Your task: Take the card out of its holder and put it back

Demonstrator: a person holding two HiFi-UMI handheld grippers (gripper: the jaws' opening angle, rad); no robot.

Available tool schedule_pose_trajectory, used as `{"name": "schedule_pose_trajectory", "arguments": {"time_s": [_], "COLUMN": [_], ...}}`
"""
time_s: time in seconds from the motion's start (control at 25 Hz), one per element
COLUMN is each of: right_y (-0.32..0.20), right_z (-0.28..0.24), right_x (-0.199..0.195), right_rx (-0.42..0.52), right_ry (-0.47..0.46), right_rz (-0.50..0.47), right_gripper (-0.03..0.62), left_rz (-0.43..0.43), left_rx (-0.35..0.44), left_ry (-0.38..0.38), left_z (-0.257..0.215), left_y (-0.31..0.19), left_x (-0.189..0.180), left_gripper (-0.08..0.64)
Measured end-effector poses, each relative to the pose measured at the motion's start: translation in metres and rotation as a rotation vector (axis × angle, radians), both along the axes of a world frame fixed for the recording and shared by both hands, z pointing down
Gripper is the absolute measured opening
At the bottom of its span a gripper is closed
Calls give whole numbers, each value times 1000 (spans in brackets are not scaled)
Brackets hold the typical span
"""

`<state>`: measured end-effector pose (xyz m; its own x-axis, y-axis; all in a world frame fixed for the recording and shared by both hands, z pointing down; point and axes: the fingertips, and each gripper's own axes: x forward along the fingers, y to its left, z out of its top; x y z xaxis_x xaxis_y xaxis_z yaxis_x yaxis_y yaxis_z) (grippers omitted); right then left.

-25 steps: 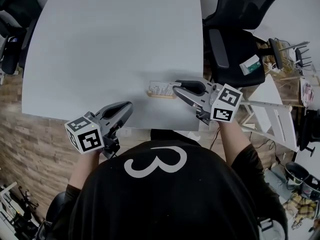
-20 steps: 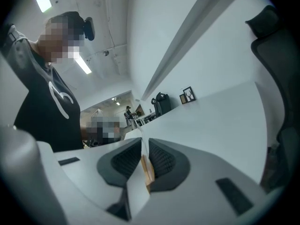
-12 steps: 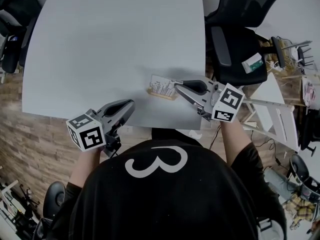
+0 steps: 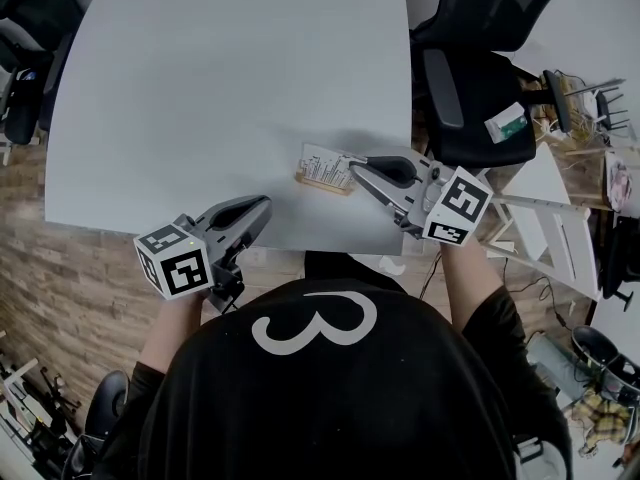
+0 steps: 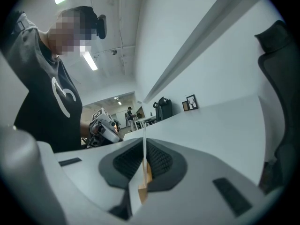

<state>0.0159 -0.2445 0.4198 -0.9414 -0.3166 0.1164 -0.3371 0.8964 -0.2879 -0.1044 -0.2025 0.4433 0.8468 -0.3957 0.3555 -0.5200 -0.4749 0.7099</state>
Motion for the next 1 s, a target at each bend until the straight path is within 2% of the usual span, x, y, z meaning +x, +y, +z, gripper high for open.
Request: {"name": "schedule_pose_trajectory", "arguments": {"time_s": [0.24, 0.68, 0.84, 1.0], "right_y": [-1, 5, 12, 29], "right_z": [-17, -55, -70, -85], "right_x": [2, 9, 10, 10], "right_rx": [40, 134, 151, 184], "right_ry": [-12, -28, -42, -8], "right_rz": [29, 167, 233, 287], "right_gripper": [23, 23, 23, 23], "left_rz": [-7, -80, -88, -92], "left_rx": [18, 74, 98, 126], "left_ry": [-2, -22, 10, 28], "left_z": [-9, -37, -58, -75], "left_y": [4, 24, 35, 44], "left_x": [-2, -19, -23, -24], "left_gripper": [15, 15, 15, 14]}}
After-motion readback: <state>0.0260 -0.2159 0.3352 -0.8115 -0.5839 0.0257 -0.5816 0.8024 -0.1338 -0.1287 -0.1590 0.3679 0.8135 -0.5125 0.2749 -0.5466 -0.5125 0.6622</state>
